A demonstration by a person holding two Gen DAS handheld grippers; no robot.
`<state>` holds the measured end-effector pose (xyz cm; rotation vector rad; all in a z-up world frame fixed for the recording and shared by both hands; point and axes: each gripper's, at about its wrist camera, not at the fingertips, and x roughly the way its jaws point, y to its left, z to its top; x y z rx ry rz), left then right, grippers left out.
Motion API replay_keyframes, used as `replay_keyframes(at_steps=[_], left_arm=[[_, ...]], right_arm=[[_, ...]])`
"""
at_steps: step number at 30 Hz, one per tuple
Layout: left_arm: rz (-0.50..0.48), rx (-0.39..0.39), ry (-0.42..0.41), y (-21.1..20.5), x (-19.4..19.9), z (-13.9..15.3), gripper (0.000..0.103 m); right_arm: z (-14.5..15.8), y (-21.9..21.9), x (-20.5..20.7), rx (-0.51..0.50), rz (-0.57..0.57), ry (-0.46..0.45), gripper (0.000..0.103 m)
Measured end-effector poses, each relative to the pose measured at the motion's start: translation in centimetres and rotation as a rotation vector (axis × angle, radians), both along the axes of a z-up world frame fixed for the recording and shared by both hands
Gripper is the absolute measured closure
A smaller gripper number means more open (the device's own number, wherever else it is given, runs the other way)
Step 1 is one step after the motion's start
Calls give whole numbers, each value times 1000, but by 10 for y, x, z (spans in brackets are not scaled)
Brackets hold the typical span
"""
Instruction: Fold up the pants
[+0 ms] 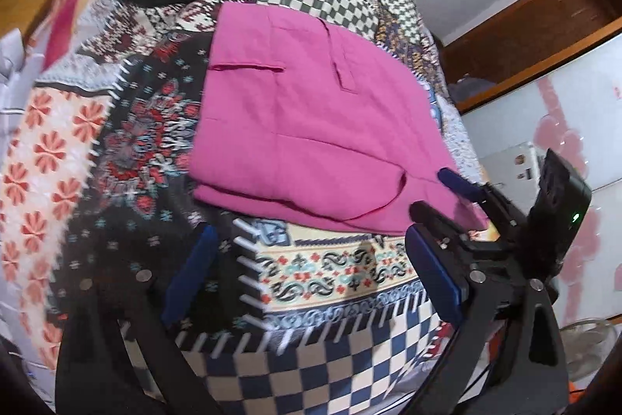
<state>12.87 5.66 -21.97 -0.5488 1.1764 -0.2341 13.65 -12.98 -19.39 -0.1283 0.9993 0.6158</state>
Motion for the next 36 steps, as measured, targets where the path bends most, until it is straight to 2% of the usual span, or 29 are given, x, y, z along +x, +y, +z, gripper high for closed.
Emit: replay_keyframes(at_steps=[3,7,9,11,12,14,19,23,27,29,33,35,36], left_arm=[[29,-84,-6,4,8,-7,3],[64,-135,-3,9,27,-13,4],[92,-104,4,11,35,-11,18],[114,-11,13,9,40,-8,51],[120,39,14,8,43,-7,59],[115,87,-7,3,44,-3,74],[111,250,-109,-3,30,18,79],[143,378,-206,7,8,39,80],[190,592,-274,11,-5,58,82],[196,663,-302,11,-8,66,82],[161,720,-354,-3,-4,77,83],[133,704,-385,-14,2,84,83],[110,669,-402,-20,6,89,83]], right_arm=[[-1,-1,-2,10,-2,-4,19],[-1,0,-1,17,0,-3,19],[-1,0,-1,19,1,-2,19],[-1,-1,-1,25,2,-1,18],[-1,-2,-2,28,2,-1,18],[-1,-2,-2,31,1,0,18],[2,-8,-1,40,-25,6,20],[3,-24,-2,61,-57,18,20],[3,-39,-6,57,-82,22,20],[1,-45,-8,57,-93,26,20],[0,-56,-13,84,-120,35,20],[0,-57,-13,88,-124,34,20],[-1,-56,-13,89,-126,33,20]])
